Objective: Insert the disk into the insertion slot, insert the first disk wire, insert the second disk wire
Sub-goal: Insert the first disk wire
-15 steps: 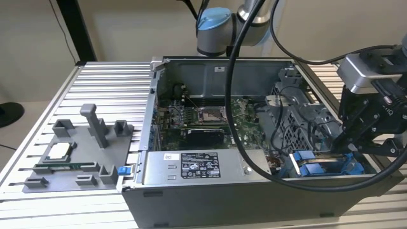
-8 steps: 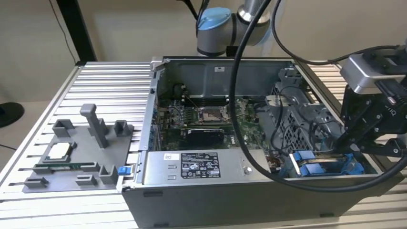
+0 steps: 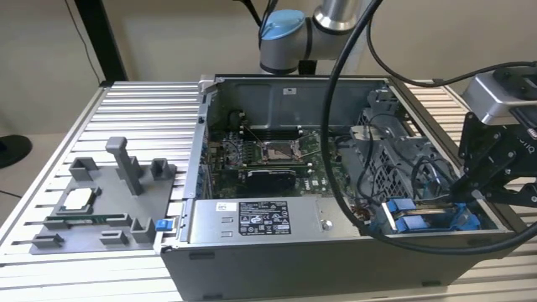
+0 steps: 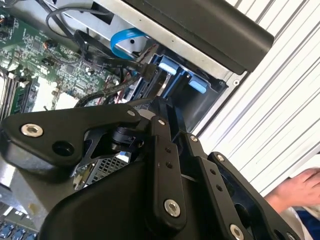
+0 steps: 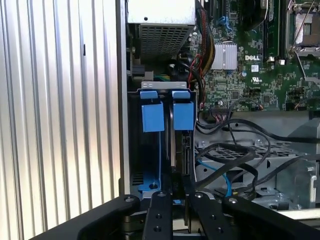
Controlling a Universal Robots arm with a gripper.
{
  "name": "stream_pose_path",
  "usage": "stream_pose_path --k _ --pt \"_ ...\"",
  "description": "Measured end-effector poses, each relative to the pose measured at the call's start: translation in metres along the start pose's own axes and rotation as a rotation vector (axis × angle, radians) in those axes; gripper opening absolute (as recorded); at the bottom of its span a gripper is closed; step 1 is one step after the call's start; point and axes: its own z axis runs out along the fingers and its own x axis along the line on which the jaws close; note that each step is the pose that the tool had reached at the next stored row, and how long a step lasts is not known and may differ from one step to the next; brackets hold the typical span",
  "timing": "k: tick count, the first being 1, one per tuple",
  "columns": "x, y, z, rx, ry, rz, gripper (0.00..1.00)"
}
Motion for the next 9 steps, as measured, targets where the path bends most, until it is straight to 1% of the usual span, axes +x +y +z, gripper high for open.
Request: stream_pose_path --k 9 --pt "0.0001 -0.0001 0.0001 0.0 -0.0001 0.0 0.0"
